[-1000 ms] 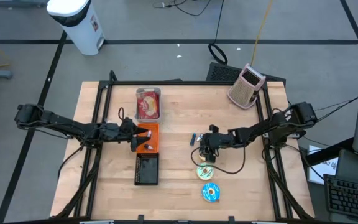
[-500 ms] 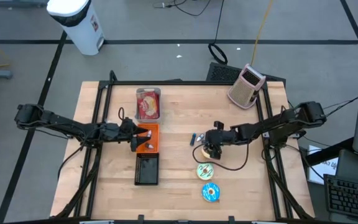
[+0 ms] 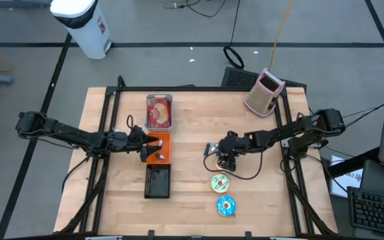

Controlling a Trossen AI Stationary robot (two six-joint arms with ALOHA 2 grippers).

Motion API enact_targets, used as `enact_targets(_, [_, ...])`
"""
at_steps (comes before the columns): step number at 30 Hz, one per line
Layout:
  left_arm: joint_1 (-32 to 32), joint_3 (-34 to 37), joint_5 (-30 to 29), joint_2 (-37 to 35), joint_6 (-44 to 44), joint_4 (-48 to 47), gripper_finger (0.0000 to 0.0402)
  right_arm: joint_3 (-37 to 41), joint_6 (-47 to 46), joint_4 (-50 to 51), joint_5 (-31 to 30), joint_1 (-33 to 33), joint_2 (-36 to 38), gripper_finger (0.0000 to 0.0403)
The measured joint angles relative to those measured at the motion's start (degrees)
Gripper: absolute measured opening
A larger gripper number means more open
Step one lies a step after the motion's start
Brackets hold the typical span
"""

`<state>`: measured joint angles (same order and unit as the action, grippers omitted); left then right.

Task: Pick & Place Food Item
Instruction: Put the purple food coloring bottle into the orange bin

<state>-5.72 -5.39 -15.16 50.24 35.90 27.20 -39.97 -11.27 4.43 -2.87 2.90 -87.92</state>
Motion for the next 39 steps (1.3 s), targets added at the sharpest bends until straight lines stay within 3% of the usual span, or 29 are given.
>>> enact_targets(9, [0.0, 0.0, -0.37, 0.0, -0.08, 0.02, 0.0286, -0.02, -1.27, -0.14, 2.35, -0.04, -0.84, 0.0133])
enact_targets(14, [0.0, 0.0, -0.1, 0.0, -0.09, 0.02, 0.0283, 0.24, -0.16, 1.06, 3.12, 0.11, 3.75, 0.0131])
enact_targets(22, [0.01, -0.02, -0.1, 0.0, -0.87, -0.02, 0.0288, 0.15, 10.19, 3.19, -4.32, -1.43, 7.65, 0.0134])
enact_targets(27, [0.01, -0.02, -0.12, -0.02, -0.9, -0.03, 0.0281, 0.17, 14.78, 5.46, -4.1, -4.58, 4.39, 0.0143])
enact_targets(33, [0.02, -0.02, -0.15, -0.02, -0.87, -0.06, 0.0284, 0.04, 17.91, 2.71, 1.81, -7.36, -0.64, 0.0145])
enact_targets(39, [0.02, -0.02, -0.19, -0.01, -0.9, -0.06, 0.0279, 0.0, 18.03, 0.41, 1.77, -7.67, -1.81, 0.0137])
